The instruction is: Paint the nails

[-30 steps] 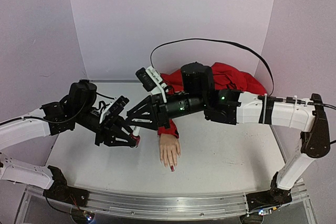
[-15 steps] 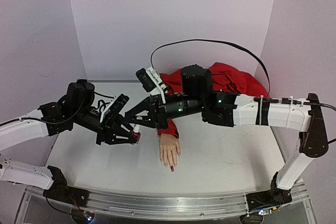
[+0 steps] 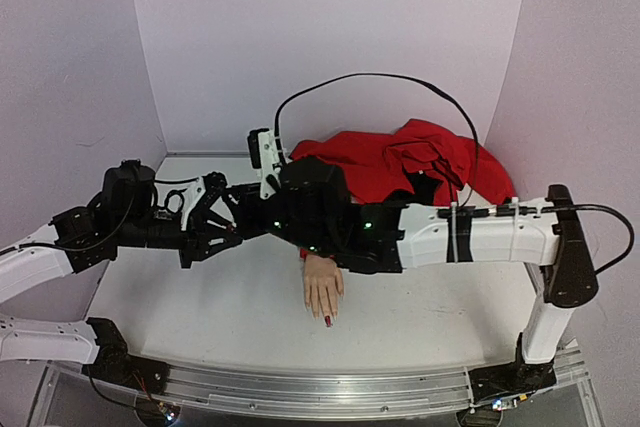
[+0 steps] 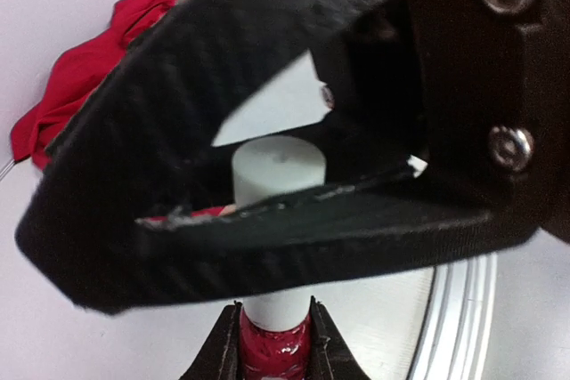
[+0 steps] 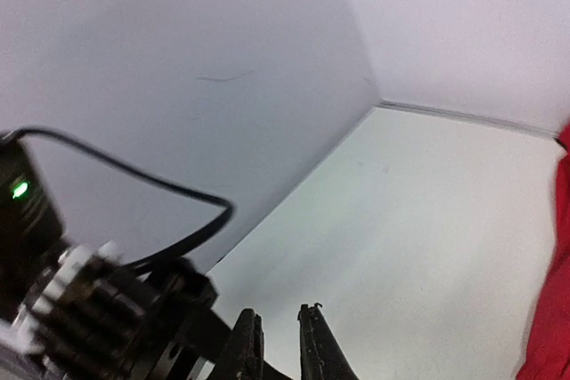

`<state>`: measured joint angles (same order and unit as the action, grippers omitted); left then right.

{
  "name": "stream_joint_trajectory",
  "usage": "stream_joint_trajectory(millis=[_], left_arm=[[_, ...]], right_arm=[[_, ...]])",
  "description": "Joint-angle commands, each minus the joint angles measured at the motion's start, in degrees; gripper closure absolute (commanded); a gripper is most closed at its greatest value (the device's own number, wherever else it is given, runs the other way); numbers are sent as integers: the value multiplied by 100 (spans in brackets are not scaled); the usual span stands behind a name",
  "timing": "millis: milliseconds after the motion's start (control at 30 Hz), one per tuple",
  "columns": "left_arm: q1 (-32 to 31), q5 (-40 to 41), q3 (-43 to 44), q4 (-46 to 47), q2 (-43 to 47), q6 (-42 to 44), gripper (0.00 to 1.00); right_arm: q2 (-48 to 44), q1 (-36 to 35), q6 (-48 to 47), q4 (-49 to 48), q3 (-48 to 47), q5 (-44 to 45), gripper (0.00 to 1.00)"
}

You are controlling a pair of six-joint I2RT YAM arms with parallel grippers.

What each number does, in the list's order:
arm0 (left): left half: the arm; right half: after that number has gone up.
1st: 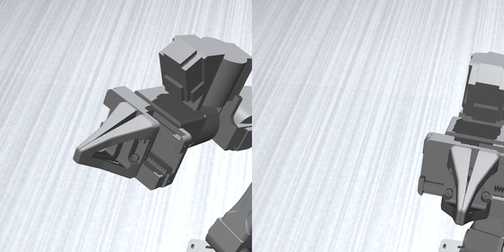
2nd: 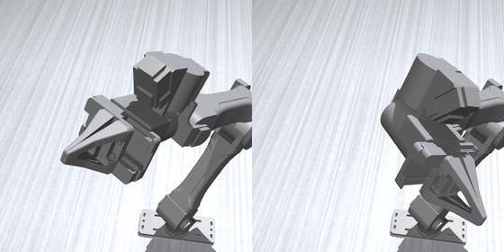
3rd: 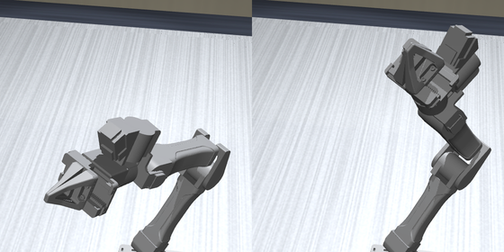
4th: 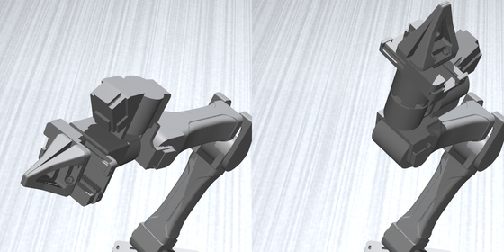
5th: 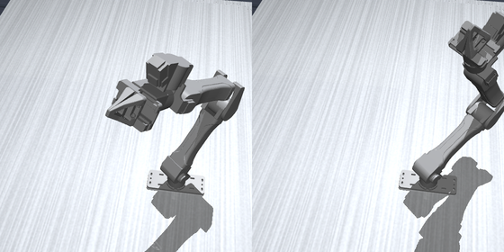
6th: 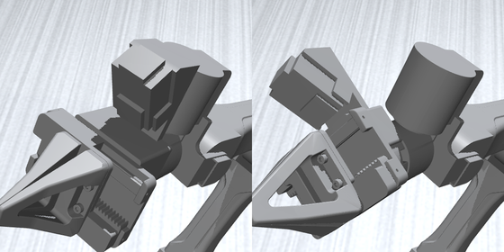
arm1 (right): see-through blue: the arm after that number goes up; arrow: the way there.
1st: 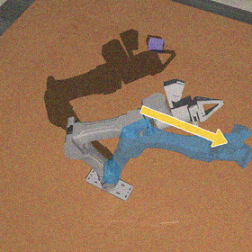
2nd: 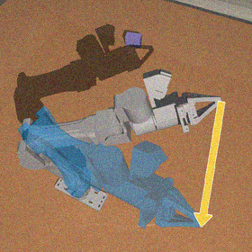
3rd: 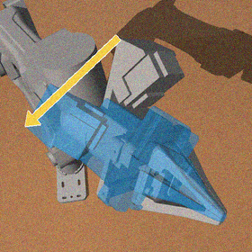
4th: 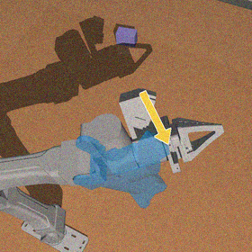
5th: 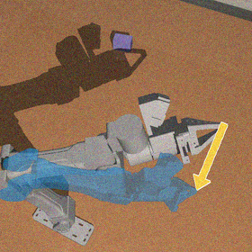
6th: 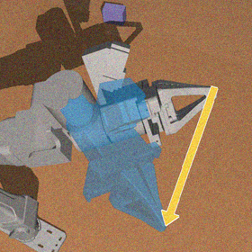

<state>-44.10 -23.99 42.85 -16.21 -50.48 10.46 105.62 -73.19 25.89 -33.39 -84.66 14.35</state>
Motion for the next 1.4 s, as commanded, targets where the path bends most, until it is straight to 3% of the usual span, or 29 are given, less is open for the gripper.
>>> stream_joint_trajectory(millis=[0, 67, 200, 400, 533, 667, 833, 1067, 1233, 1367], left_arm=[[-2, 1139, 179, 1085, 104, 71, 100], [-2, 1287, 158, 1090, 144, 49, 100], [-2, 1321, 144, 1085, 179, 69, 100], [-5, 1280, 173, 1055, 87, 149, 100], [-3, 1377, 226, 961, 11, 179, 100], [-2, 1344, 299, 861, -103, 182, 100], [-2, 1429, 396, 681, -264, 235, 100], [-2, 868, 584, 406, -576, 249, 100], [-2, -1324, 687, 458, -753, 241, 100], [-9, -2495, 757, 496, -906, 196, 100]], right_arm=[[1130, -806, 2169, 1473, -1232, 2120, 100], [1449, -951, 2574, 1687, -1628, 2451, 100], [1671, -1040, 2505, 1826, -2083, 2736, 100], [1209, -923, 2151, 1831, -1853, 2842, 98], [566, -643, 1579, 1519, -1246, 2148, 58], [-192, -370, 906, 1284, -479, 1385, 30], [-1374, 1, 33, 939, 601, 635, 2], [-2568, 837, -394, 763, 1896, -776, 2], [-2813, 1138, -932, 652, 2136, -2678, 2], [-2475, 1133, -1094, 460, 1918, -4325, 2]])
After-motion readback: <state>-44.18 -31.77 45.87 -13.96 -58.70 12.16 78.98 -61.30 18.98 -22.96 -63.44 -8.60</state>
